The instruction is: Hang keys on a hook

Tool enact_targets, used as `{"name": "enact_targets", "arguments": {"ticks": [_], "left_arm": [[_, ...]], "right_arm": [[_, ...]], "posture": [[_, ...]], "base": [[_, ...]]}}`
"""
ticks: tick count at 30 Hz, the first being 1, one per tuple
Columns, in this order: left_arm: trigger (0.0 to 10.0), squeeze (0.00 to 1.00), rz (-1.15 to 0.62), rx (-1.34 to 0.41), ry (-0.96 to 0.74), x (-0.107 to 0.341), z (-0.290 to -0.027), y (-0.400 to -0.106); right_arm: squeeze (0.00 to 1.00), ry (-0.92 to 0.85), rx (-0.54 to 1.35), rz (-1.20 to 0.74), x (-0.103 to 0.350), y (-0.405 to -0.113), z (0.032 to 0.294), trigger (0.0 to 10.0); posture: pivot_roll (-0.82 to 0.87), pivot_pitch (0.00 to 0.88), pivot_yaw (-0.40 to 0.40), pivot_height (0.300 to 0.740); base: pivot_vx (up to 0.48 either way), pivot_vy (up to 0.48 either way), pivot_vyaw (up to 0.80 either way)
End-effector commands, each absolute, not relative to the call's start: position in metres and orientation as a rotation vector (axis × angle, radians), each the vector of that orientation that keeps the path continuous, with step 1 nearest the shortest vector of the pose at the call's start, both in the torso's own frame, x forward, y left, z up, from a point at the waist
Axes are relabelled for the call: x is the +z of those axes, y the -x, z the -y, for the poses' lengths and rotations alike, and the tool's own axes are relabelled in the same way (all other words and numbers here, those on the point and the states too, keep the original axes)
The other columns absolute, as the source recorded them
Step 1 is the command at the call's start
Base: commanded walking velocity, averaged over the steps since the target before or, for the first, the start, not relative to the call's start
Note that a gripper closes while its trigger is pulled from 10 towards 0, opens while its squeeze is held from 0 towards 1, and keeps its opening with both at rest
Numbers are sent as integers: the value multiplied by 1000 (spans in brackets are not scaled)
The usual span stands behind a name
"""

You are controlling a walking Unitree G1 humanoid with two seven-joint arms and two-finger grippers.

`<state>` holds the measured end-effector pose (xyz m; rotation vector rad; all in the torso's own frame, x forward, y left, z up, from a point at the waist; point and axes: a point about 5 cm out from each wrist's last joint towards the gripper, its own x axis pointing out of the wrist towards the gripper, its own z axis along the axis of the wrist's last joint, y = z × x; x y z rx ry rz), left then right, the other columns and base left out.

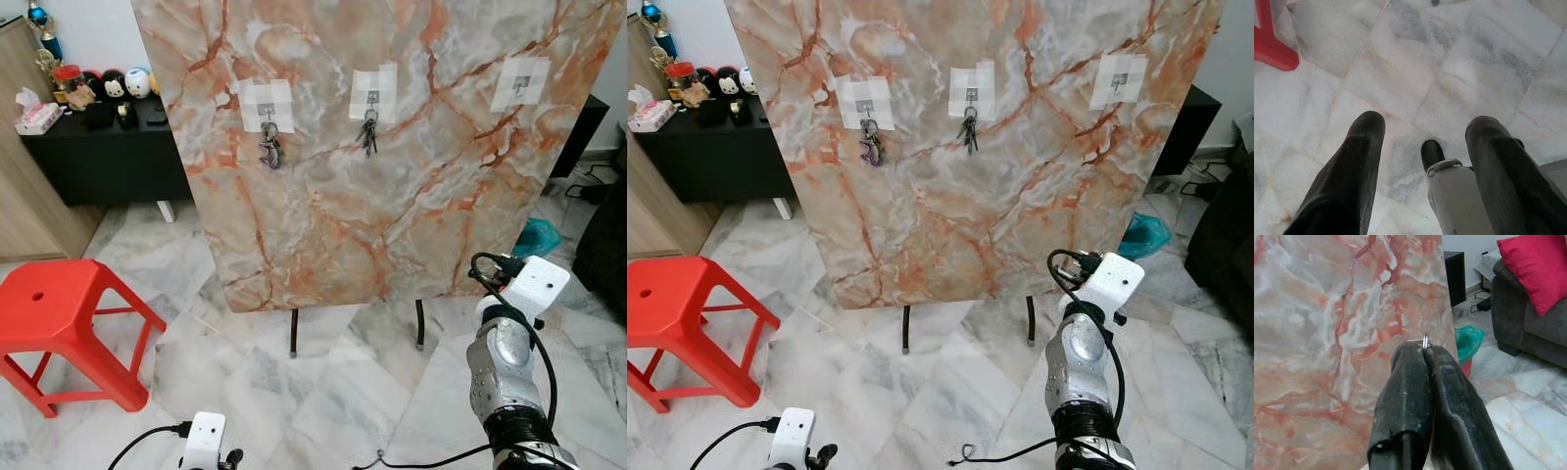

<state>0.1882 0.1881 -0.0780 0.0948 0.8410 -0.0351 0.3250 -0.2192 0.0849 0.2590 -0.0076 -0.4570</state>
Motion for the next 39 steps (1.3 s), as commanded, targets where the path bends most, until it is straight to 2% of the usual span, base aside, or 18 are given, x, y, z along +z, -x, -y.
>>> {"name": "enact_targets", "arguments": {"ticks": [1,8,23,35,39], "left_arm": [[10000,0,-846,-32,-89,-79,-189,-187],[10000,0,-849,-31,-77,-79,-188,-186],[10000,0,-854,-21,-78,-80,-192,-184],[10000,0,-857,-25,-79,-80,-192,-183],[10000,0,-858,-25,-82,-80,-192,-183]], "right_arm": [[0,-273,-457,22,90,-329,220,10000],[0,-288,-514,17,93,-328,233,10000],[0,-301,-486,-1,89,-329,221,10000],[0,-303,-511,6,90,-328,225,10000],[0,-320,-504,3,89,-328,224,10000]], "posture": [[-55,0,-1,740],[-65,0,1,740],[-56,0,1,740],[-55,0,4,740],[-55,0,4,740]], "base": [[274,0,0],[365,0,0],[389,0,0],[396,0,0],[395,0,-700]]}}
